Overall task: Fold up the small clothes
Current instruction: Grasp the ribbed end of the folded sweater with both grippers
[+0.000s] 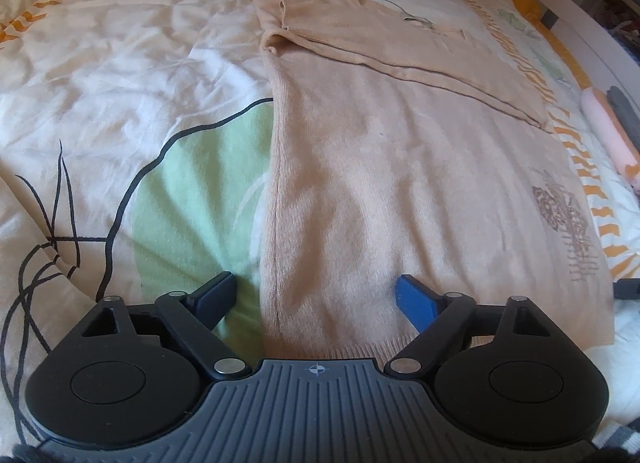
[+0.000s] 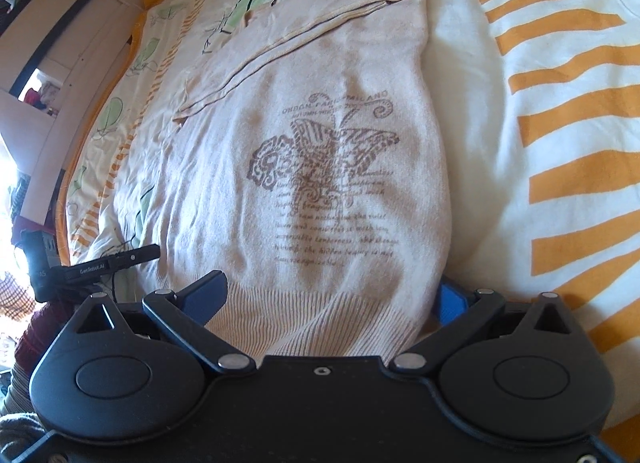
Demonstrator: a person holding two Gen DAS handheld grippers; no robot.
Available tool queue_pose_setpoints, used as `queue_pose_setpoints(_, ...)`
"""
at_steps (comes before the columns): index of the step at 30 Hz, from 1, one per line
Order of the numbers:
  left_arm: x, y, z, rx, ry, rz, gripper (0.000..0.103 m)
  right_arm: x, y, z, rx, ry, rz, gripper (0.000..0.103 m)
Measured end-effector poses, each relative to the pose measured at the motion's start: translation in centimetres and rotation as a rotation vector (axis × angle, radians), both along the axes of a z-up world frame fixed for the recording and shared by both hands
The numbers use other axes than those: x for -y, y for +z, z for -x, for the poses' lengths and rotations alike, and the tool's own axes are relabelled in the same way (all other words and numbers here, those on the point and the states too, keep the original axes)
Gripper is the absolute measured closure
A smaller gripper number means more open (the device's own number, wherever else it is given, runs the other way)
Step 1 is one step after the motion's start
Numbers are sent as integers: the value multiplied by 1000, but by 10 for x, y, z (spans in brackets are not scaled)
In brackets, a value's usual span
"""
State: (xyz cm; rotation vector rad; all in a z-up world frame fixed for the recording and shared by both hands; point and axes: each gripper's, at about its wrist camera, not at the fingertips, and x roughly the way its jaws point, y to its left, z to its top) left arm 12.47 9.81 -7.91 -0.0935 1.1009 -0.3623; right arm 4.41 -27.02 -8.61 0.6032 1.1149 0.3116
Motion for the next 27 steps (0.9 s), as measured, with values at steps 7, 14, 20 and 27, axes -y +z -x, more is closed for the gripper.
queue_pose_setpoints(7, 1, 7, 11, -17, -53, -1, 36, -11, 2, 7, -15, 58, 37, 13)
queue_pose_setpoints(14, -4, 9, 15, -25, -49, 7, 43, -7, 1, 15, -30, 37, 21, 35)
queue_pose_setpoints(20, -3, 11, 17, -13, -31, -31, 69, -7, -2, 22, -39, 19, 41, 83)
queue_pose_setpoints(27, -21, 16, 20, 15, 32, 92, 97, -5, 7, 28, 33, -8, 0, 84)
